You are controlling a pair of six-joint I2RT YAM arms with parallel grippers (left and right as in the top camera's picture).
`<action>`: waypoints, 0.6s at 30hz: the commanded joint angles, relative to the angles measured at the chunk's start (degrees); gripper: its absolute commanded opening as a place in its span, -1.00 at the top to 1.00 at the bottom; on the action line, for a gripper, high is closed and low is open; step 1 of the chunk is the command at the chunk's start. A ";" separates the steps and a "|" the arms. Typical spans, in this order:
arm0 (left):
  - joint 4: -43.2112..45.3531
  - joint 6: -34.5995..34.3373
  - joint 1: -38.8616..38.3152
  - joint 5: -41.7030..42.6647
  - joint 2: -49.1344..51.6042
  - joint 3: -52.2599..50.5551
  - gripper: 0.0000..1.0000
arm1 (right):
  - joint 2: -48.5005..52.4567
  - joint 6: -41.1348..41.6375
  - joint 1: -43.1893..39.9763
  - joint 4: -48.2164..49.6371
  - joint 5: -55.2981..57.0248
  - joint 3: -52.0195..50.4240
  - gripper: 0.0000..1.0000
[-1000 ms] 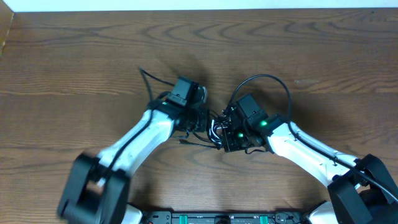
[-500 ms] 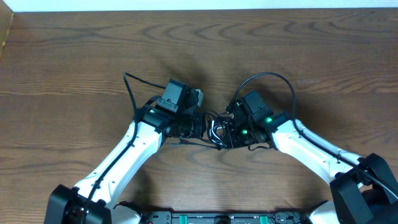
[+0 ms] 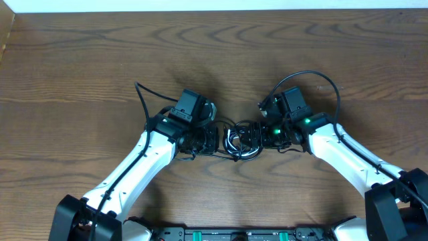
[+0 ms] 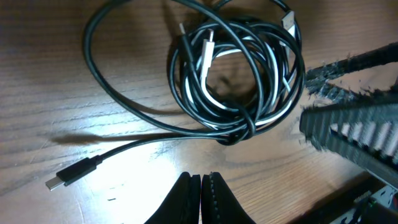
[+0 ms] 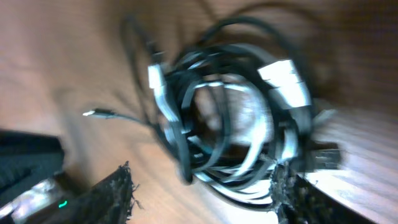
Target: Untangle cables
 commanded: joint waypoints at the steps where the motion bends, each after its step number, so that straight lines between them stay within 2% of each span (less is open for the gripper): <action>1: -0.17 -3.04 0.02 -2.12 0.33 -0.70 0.81 | -0.66 6.25 1.38 0.09 11.37 -0.33 -0.45; 8: -0.50 -3.04 -0.02 -2.08 0.33 -0.98 0.81 | 1.90 13.55 4.76 1.05 18.62 -0.35 -0.46; 12: -0.48 -3.04 -0.02 -2.08 0.33 -0.98 0.81 | 5.33 17.57 7.96 3.56 20.06 -0.35 -0.37; 14: -0.66 -3.04 -0.02 -2.08 0.33 -0.98 0.81 | 6.95 20.11 8.81 3.67 21.40 -0.35 -0.25; 17: -1.40 -3.02 -0.02 -2.08 0.33 -0.98 0.81 | 9.62 24.44 9.31 3.58 21.57 -0.35 0.21; 18: -1.51 -3.02 -0.02 -2.10 0.33 -0.98 0.81 | 10.27 25.14 9.29 3.58 21.57 -0.35 0.25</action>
